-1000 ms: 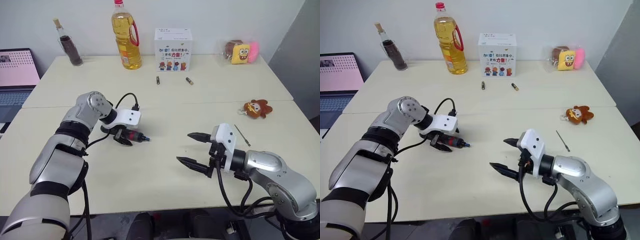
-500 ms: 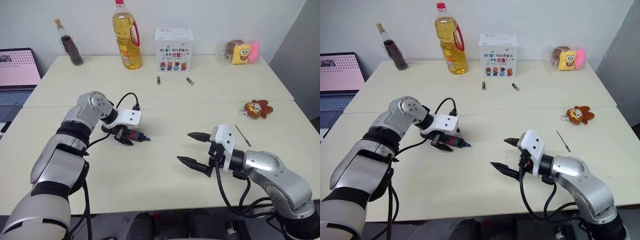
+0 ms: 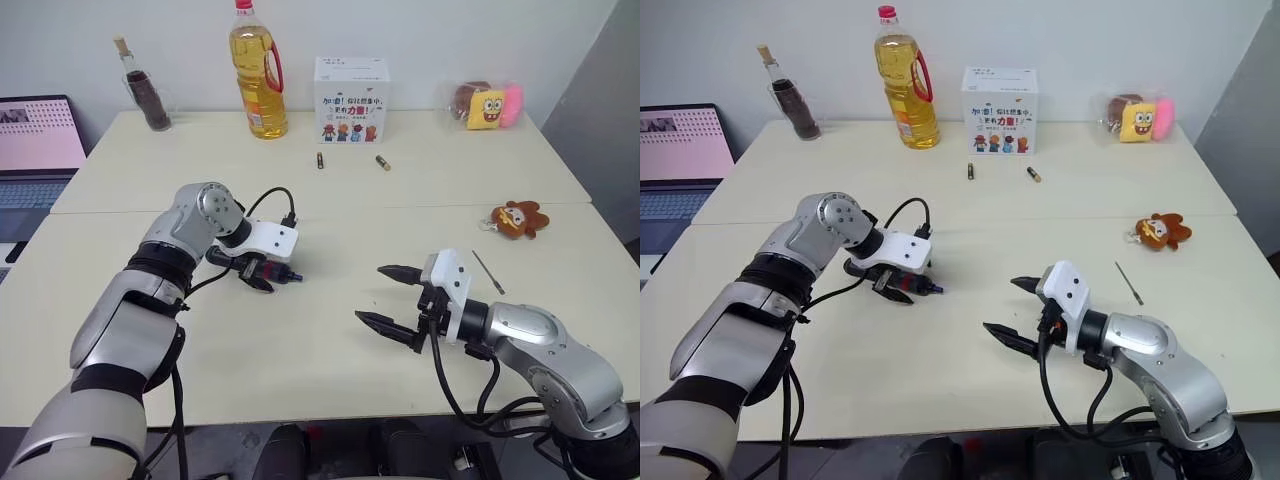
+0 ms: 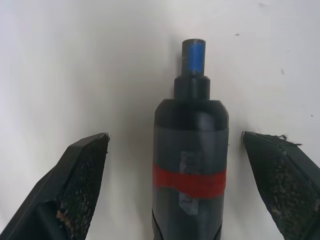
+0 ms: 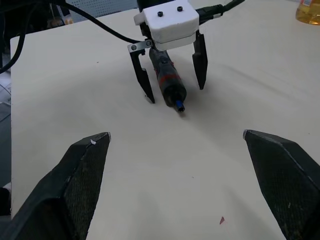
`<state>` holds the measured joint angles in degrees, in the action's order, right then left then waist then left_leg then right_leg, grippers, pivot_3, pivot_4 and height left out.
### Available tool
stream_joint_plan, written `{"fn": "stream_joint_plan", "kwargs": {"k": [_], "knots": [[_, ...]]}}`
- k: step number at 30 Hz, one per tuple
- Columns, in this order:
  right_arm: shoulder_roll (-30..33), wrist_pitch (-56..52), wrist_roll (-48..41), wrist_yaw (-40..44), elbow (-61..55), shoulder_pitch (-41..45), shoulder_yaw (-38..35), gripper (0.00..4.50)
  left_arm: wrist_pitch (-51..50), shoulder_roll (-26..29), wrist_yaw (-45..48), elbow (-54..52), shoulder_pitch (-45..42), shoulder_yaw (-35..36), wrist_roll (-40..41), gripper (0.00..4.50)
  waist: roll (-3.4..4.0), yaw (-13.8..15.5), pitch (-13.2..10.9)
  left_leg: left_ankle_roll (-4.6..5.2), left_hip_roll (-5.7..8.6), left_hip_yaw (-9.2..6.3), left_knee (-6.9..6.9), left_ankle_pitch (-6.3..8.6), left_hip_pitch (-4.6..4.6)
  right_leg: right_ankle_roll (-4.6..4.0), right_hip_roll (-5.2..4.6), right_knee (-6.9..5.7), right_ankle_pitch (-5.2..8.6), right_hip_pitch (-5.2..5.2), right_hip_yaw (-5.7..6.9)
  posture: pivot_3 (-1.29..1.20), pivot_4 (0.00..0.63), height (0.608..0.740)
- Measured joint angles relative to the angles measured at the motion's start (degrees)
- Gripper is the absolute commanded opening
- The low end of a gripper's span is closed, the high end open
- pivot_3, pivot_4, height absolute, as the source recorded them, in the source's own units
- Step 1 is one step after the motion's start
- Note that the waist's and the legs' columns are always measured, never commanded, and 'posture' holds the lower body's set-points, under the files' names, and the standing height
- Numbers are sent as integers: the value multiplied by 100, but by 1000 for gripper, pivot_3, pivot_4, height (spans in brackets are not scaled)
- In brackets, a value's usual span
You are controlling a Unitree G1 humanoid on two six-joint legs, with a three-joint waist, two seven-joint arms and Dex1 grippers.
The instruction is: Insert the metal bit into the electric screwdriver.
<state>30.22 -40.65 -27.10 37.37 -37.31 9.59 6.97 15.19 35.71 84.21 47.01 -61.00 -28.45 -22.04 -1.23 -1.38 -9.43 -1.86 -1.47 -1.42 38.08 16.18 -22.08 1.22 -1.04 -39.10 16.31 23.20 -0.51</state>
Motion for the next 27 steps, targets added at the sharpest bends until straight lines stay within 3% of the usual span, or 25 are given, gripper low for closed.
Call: {"fn": "stream_joint_plan", "kwargs": {"k": [27], "knots": [[-124,2,0,-144,0,-104,13,4486,398,-87,-335,938,-465,-325,-420,4500,15,-38,18,3,-5,3,1,-1,31,0,19,-38,1,-6,-11,0,150,740]]}}
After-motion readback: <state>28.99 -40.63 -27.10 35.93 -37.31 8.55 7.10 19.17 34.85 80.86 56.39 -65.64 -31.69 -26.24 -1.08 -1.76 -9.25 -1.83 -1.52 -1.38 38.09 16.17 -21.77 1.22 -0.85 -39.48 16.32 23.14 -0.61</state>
